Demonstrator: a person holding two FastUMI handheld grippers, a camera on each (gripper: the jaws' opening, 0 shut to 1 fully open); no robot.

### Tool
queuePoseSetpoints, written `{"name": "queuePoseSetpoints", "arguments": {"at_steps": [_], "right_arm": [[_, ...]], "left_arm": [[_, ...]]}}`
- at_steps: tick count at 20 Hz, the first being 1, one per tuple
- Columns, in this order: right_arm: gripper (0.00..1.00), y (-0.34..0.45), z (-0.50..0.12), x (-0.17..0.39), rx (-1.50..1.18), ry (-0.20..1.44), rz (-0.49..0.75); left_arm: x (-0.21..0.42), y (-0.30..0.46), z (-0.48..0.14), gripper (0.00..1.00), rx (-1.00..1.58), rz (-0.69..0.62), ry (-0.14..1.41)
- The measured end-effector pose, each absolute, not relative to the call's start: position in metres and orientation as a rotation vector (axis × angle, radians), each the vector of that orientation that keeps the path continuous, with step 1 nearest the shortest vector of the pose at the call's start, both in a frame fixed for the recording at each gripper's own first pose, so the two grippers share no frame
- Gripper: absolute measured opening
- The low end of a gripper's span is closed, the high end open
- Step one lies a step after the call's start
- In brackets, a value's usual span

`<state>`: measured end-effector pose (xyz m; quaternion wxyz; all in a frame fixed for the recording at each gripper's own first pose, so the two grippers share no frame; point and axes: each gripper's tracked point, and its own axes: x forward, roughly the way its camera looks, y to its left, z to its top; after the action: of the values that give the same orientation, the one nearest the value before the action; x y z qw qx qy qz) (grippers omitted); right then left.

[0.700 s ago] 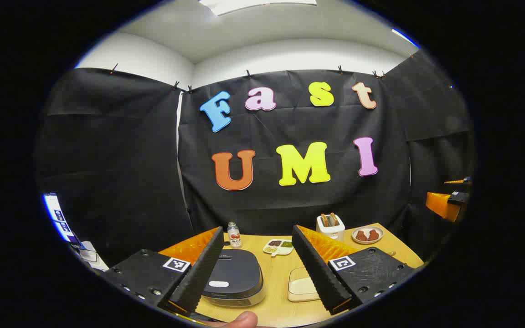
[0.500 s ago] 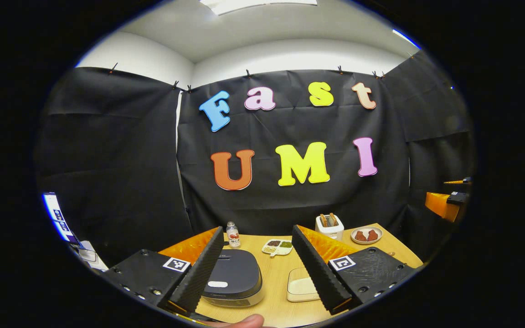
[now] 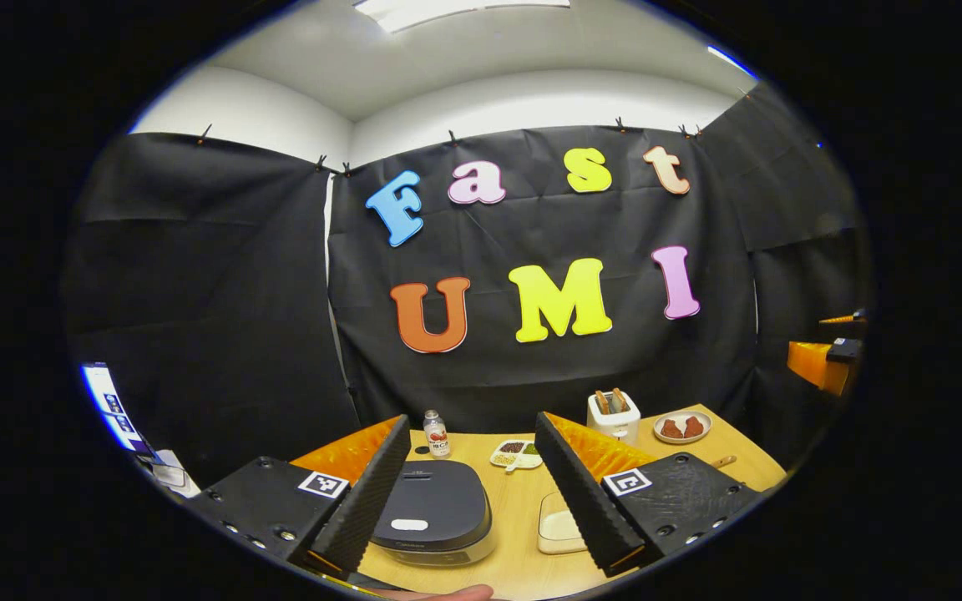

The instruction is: Close the left gripper, press the button to open the rice cooker; take a wooden spoon from the chopstick holder with the right hand, scoop a spoonful of rice and pour it into the rice cooker, then put the wooden spoon back into the chopstick holder.

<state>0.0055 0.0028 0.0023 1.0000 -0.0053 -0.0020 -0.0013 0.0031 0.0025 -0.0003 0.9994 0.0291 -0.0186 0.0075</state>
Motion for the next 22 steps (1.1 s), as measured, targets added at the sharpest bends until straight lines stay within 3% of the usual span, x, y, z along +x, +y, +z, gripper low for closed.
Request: {"name": "queuePoseSetpoints", "arguments": {"at_steps": [11,12,13,16,22], "right_arm": [[1.00,0.008,-0.001,0.007,-0.014,0.002,0.003],[1.00,0.009,-0.003,0.008,-0.015,0.007,0.004],[1.00,0.009,-0.004,0.008,-0.015,0.011,0.003],[1.00,0.011,-0.007,0.009,-0.026,0.020,0.005],[1.00,0.024,-0.015,0.016,-0.064,0.044,0.010]], "left_arm": [[0.007,0.001,-0.017,0.94,0.018,0.011,0.039],[0.008,0.006,-0.017,0.98,0.008,0.028,0.035],[0.011,0.011,-0.018,0.70,0.009,0.036,0.044],[0.017,0.028,-0.031,0.00,-0.001,0.098,0.086],[0.037,0.053,-0.111,0.01,-0.132,0.163,0.305]]}}
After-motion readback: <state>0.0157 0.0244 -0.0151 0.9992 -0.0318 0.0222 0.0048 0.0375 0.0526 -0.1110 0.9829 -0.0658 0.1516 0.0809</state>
